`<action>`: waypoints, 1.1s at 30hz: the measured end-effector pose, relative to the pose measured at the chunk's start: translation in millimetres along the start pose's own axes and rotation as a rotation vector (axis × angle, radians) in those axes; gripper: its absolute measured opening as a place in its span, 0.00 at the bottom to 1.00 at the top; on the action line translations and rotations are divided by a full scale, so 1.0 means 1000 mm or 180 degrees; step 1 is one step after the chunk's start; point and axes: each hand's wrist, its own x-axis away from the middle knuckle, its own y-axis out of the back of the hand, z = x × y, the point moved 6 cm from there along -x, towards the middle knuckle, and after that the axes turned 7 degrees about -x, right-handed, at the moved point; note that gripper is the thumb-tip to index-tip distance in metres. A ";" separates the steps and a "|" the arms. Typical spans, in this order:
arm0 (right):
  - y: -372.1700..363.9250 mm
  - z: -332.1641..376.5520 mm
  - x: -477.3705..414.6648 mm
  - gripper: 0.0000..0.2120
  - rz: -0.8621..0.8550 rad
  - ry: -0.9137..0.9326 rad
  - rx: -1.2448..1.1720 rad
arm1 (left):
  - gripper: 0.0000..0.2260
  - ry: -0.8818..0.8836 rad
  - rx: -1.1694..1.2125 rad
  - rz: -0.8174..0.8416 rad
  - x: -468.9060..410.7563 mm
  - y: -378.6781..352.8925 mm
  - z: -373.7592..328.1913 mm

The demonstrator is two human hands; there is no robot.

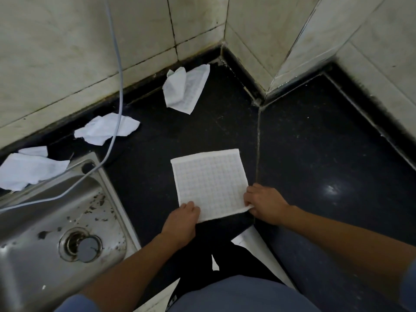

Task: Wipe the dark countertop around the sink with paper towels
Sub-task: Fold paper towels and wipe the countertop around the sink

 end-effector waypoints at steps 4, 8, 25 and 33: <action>0.007 -0.011 0.005 0.05 0.0393 -0.0581 -0.1089 | 0.03 0.0129 0.0773 -0.0287 0.018 0.014 0.023; 0.038 -0.032 -0.014 0.07 0.0156 -0.0951 -0.1828 | 0.07 0.0668 0.1384 -0.0715 0.006 0.054 0.057; 0.053 -0.068 -0.073 0.10 -0.0664 -0.1848 -0.1229 | 0.05 0.1688 0.1553 -0.0915 -0.087 0.066 0.123; 0.023 0.024 -0.066 0.10 -0.0191 -0.0410 -0.0716 | 0.04 0.0681 0.0670 -0.0928 -0.056 0.058 0.057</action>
